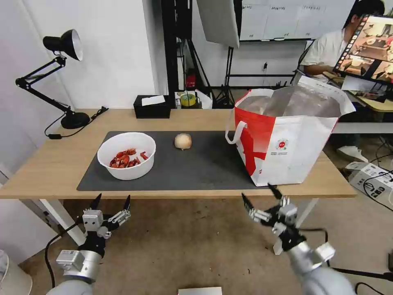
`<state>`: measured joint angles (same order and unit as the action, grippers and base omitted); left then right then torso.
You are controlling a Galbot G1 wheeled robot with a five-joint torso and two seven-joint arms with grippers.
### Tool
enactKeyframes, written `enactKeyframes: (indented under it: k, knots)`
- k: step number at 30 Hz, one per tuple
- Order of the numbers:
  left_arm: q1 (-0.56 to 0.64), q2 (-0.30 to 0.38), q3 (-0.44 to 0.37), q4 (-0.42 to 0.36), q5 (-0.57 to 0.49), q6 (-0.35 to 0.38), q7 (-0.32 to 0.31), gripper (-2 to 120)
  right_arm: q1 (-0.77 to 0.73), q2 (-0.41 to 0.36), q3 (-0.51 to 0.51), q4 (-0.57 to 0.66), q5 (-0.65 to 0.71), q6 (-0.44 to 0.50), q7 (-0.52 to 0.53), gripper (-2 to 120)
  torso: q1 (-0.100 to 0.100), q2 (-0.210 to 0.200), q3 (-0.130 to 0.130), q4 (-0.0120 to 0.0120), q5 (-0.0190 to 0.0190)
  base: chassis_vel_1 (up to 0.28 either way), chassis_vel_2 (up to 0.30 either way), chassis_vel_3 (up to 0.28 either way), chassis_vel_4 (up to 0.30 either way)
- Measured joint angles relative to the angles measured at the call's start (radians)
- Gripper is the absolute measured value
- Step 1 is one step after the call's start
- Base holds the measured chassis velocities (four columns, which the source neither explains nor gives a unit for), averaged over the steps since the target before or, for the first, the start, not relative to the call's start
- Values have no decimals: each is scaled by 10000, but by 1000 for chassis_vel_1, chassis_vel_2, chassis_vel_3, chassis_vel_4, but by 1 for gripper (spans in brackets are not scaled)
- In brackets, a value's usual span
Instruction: Pick up the trash from the table and place it into the takeout bag.
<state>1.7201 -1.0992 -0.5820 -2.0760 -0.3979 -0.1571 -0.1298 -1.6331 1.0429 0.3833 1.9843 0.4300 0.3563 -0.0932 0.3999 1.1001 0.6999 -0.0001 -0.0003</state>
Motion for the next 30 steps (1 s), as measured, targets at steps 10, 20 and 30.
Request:
enactKeyframes:
  k: [10, 20, 30]
  knots:
    - [69, 31, 2, 197, 101, 24, 135, 100, 252, 99, -634, -277, -295, -82, 124, 100, 1, 0, 0, 1, 2, 0, 0, 0, 0]
    - [93, -17, 24, 217, 114, 24, 144, 100, 334, 112, -652, -331, -280, -139, 151, 100, 1, -1, 1, 1, 2, 0, 0, 0, 0]
    - [98, -63, 77, 153, 180, 24, 142, 100, 1902, -479, -1606, 127, -45, -1232, 442, 100, 1, -1, 2, 2, 1, 0, 0, 0, 0]
